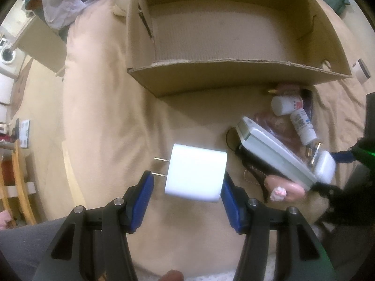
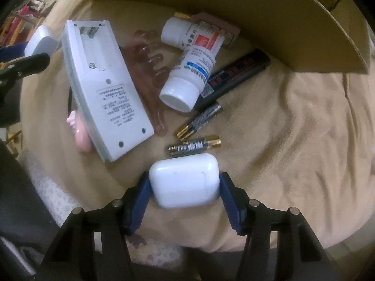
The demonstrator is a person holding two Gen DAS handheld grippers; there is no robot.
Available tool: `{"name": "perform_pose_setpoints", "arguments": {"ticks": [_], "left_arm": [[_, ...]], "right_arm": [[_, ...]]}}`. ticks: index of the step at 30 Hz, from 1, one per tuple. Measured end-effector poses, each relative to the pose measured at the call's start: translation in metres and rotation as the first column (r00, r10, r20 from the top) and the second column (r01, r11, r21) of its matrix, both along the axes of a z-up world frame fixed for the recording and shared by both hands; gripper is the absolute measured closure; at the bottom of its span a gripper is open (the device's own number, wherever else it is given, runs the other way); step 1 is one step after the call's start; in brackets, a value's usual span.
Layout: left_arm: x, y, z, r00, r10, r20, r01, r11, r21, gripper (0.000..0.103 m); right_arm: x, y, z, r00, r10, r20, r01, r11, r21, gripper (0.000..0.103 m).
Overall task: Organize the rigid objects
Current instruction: 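Grasp the white earbud case with the right gripper while the left holds the charger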
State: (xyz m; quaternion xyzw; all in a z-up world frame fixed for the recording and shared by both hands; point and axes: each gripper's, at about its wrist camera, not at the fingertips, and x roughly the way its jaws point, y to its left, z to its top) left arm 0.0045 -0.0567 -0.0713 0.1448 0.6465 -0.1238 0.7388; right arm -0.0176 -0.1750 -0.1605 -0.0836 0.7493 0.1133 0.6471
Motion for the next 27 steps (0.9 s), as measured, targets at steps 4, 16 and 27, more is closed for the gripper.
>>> {"name": "perform_pose_setpoints", "arguments": {"ticks": [4,16,27], "left_arm": [[-0.002,-0.001,-0.001,1.000,0.004,0.003,-0.004,1.000,0.010,0.050],[-0.004,0.002,0.005,0.999,0.035,0.038,-0.036,0.999,0.016,0.050],[0.005,0.013,0.006,0.997,0.075,0.036,-0.075,0.997,-0.008,0.050]], "right_arm": [[-0.006,-0.010,0.003,1.000,0.018,0.021,-0.018,1.000,0.006,0.043],[-0.021,-0.013,0.052,0.991,-0.023,0.132,0.013,0.997,0.080,0.079],[0.008,-0.075,0.084,0.967,-0.242,0.077,0.224,0.956,0.191,0.035]]}}
